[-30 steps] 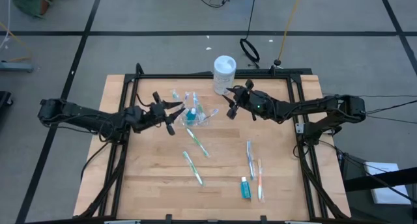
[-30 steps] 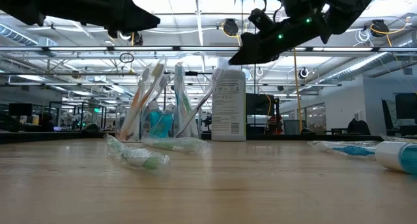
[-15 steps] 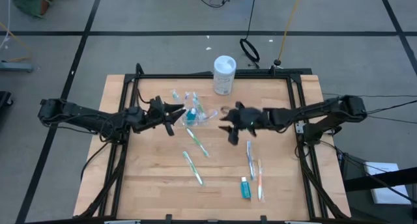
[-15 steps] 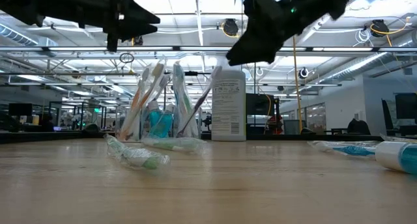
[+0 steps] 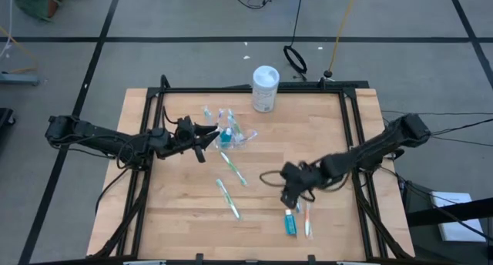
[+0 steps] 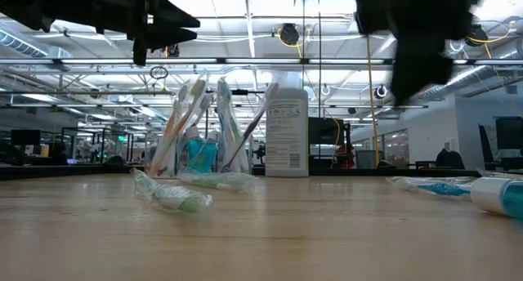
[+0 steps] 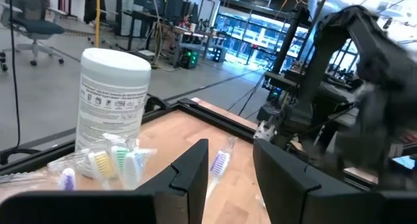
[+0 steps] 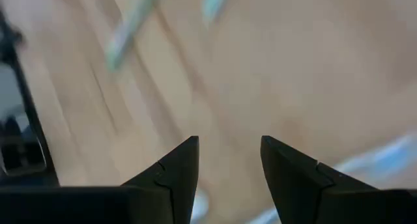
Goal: Pick & Place toothbrushing station
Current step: Put the blue mouthwash into the transparent organizer
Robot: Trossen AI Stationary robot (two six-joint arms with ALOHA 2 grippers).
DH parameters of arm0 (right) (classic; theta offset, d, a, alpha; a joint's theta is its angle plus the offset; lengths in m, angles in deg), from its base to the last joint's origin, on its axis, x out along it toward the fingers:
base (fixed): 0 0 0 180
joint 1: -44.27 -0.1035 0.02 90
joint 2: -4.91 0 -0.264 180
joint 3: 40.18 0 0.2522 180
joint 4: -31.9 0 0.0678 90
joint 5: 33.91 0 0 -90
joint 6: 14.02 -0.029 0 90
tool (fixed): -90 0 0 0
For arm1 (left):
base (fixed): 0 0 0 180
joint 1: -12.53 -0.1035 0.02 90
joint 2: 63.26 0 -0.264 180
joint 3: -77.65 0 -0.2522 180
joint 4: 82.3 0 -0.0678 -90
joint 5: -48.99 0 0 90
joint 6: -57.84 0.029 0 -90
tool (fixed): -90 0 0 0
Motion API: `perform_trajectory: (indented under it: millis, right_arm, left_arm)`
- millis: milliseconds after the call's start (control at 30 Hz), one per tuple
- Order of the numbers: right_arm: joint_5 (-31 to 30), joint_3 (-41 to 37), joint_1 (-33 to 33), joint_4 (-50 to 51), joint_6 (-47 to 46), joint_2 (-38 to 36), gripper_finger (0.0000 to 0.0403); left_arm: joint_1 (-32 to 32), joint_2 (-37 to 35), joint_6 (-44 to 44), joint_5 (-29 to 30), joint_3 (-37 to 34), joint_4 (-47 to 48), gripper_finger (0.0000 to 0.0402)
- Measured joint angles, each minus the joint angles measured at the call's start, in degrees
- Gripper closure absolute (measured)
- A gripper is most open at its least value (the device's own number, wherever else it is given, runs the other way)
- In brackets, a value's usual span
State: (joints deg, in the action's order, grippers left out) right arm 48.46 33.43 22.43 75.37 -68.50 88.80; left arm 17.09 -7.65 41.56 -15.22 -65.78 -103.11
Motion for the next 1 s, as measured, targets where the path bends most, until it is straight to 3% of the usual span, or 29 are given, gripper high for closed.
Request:
perform_trajectory:
  millis: [300, 633, 1000]
  right_arm:
    - [9.2, -8.3, -2.9, -11.1, -15.6, 5.6, 0.0243]
    - [9.0, -10.3, -8.7, -18.5, -28.8, 8.3, 0.0243]
    - [9.0, -10.1, -9.8, -27.3, -26.3, 16.2, 0.0253]
  left_arm:
    - [0.0, 0.0, -0.2, 0.2, 0.0, -1.2, 0.0273]
    - [0.0, 0.0, -0.4, 0.2, 0.0, -2.2, 0.0273]
    - [-0.1, 0.0, -0.2, 0.2, 0.0, -3.1, 0.0273]
